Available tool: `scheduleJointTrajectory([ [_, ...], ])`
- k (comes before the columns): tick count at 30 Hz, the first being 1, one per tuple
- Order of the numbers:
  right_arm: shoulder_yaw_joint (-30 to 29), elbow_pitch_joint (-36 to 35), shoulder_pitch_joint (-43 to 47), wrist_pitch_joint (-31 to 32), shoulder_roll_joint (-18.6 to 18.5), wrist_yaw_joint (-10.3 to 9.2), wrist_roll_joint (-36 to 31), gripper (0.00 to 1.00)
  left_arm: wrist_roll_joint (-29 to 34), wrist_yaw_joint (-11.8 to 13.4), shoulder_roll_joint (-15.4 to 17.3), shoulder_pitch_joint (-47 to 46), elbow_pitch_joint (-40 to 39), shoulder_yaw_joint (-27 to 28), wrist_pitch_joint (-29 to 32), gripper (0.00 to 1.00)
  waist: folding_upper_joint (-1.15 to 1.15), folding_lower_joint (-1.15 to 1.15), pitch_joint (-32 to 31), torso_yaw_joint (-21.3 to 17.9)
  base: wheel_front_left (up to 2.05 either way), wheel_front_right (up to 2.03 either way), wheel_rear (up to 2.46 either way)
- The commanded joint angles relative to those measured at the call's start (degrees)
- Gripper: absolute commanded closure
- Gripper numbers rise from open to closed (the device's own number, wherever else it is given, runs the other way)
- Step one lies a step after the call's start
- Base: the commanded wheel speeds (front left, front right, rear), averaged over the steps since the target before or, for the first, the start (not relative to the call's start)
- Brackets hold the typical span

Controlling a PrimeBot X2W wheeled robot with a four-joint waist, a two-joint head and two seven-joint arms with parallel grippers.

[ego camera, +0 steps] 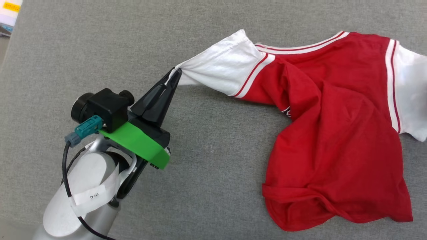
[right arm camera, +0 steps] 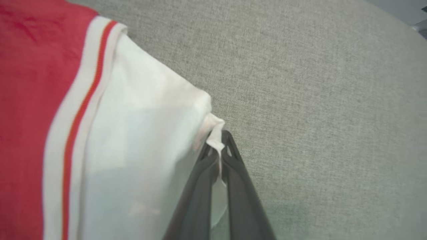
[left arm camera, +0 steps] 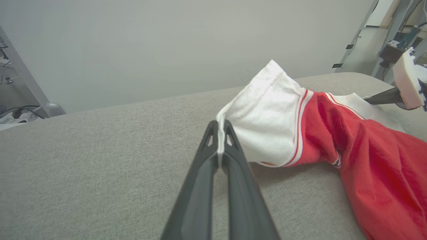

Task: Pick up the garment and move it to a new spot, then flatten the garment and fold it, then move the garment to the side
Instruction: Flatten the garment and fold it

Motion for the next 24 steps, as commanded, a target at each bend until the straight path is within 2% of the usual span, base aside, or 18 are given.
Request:
scheduleJointTrajectory([
  [1,-0.38,0.75,0.90,-1.42,0.00,-0.04,0.41,1.00,-0.75,-0.31,0.78,0.01,0.50,0.35,-0.54,1.00,0.00,0.00,-2.19,-0.61,0.00,0.00,0.00],
  [6,-2.60,1.42,0.80,-7.38,0.45,-0.04,2.11,1.00,-0.83,-0.32,2.30,0.42,1.98,0.52,-0.81,1.00,0.00,0.00,-7.14,-1.87,0.00,0.00,0.00],
  [11,-2.15,-0.04,-0.29,-12.53,-0.12,-0.04,4.27,1.00,-2.44,-0.34,4.11,0.76,3.05,1.91,-1.04,1.00,0.00,0.00,-13.45,-3.77,0.00,0.00,0.00],
  [16,-0.22,-2.94,-3.22,-15.69,-0.88,-0.04,8.42,1.00,-3.59,-0.35,7.35,0.10,2.90,4.18,-0.21,1.00,0.00,0.00,-20.05,-5.88,0.00,0.00,0.00],
  [24,0.94,-5.38,-6.73,-16.82,-2.74,-0.04,13.61,1.00,-5.00,-0.15,11.59,-3.89,1.51,7.30,2.89,1.00,0.00,0.00,-24.49,-7.37,0.00,0.00,0.00],
])
